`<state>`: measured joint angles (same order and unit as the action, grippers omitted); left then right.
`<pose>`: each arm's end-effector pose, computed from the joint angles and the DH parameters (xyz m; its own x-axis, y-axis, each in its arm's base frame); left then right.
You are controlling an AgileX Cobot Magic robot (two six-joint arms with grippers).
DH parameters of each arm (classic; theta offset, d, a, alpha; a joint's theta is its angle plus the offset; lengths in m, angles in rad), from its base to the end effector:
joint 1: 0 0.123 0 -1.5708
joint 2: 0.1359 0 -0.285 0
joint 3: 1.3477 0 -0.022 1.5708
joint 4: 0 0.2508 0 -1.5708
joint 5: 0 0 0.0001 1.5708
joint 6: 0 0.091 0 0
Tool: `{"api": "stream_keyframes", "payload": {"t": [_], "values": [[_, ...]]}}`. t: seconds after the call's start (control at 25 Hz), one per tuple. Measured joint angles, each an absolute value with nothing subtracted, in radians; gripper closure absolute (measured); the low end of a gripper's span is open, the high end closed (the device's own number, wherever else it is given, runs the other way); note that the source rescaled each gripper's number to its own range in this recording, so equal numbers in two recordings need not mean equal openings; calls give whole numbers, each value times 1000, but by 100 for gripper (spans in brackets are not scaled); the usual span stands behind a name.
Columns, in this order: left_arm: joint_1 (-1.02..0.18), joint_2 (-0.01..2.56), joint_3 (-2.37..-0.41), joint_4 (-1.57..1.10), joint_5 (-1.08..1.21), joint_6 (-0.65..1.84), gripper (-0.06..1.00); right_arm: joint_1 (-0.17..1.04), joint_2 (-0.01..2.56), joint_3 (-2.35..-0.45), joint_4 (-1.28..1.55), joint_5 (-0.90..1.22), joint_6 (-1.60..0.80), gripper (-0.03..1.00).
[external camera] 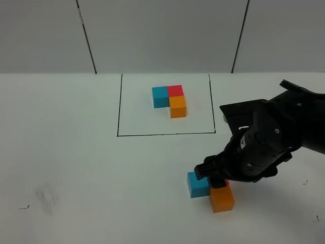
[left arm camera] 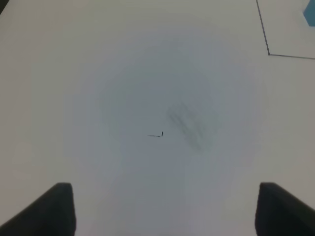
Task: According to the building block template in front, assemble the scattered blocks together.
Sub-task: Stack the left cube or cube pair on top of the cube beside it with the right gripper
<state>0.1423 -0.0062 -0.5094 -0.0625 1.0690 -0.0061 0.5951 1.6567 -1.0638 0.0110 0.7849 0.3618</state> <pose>-0.0065 -0.0060 0.2793 -0.4406 -0.0996 -0.8922 -0.1092 0.9924 -0.0569 0.2628 0.1788 0.2113 -0.9452 -0.2037 -0.2552 -0.2369 0.9656 0.1069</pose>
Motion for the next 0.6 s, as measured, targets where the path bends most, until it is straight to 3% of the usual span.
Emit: {"api": "stream_keyframes", "payload": {"t": [0.6], "values": [[142,-6,-509,-62,1069,-6,30,602,1804,-1065,20,754,358,53]]}}
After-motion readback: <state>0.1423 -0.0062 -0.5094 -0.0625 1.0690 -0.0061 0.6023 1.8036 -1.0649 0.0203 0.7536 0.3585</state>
